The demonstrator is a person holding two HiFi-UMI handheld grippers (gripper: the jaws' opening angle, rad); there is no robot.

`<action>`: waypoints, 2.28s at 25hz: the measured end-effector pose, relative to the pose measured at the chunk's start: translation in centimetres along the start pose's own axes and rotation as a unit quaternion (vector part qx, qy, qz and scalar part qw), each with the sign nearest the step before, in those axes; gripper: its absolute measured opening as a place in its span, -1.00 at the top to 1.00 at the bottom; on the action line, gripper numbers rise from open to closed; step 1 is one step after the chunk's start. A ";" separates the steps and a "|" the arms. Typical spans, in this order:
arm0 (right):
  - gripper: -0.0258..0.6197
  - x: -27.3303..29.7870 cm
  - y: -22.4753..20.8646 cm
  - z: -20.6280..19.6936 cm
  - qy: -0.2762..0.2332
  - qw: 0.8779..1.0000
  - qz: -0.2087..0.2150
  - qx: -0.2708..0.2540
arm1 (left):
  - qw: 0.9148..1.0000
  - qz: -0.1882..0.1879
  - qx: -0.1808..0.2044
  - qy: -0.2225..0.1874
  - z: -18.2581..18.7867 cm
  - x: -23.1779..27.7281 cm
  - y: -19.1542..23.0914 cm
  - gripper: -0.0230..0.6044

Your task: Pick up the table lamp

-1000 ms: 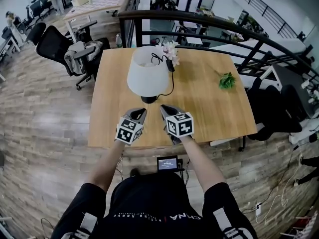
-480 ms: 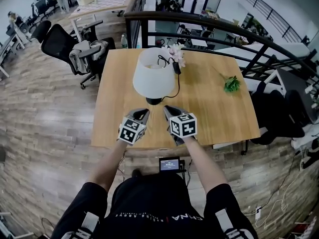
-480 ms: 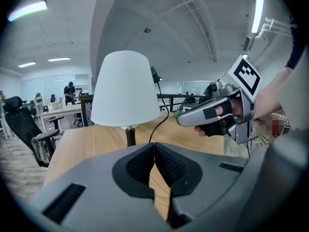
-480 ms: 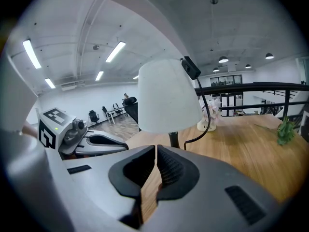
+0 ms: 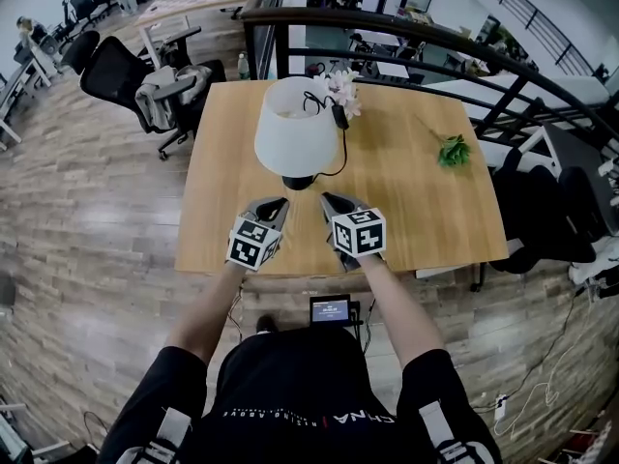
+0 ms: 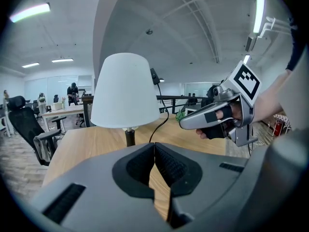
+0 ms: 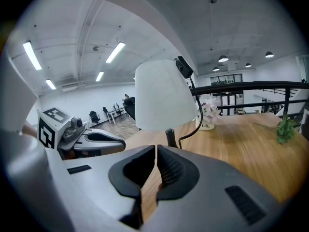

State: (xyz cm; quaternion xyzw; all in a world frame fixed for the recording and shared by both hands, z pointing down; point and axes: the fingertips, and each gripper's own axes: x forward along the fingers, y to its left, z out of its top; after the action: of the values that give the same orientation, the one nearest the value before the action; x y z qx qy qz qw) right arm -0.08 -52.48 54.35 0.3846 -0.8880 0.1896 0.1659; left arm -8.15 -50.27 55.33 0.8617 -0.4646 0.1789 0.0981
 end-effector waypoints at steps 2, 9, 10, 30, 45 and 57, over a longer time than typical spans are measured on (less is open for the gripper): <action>0.80 -0.2 -0.5 -0.5 0.001 1.000 0.004 -0.003 | 1.000 -0.002 -0.002 -0.007 0.3 0.2 -0.4 0.87; 0.80 0.4 -1.1 -1.4 0.012 0.996 0.044 -0.077 | 1.000 0.014 -0.008 -0.002 1.9 1.0 0.6 0.86; 0.80 0.5 -1.2 -1.3 0.010 0.995 0.054 -0.079 | 1.000 0.020 -0.009 -0.001 2.1 0.9 0.7 0.86; 0.60 11.4 -3.4 -0.3 -0.087 0.993 0.064 -0.052 | 0.996 0.041 -0.055 -0.065 4.0 2.7 7.8 0.27; 0.28 19.0 -5.3 3.6 -0.248 0.961 0.018 -0.118 | 0.995 0.026 -0.050 -0.087 2.8 3.9 9.5 0.27; 0.29 19.8 -4.7 7.5 -0.329 0.934 -0.002 -0.140 | 0.988 0.060 -0.029 -0.140 6.1 4.3 12.0 0.27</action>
State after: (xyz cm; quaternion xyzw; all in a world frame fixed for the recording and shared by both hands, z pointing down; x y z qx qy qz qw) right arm -10.56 -71.20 57.54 0.4000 -0.9098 -0.0742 -0.0828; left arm -14.70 -62.25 51.48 0.8459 -0.5291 0.0484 0.0458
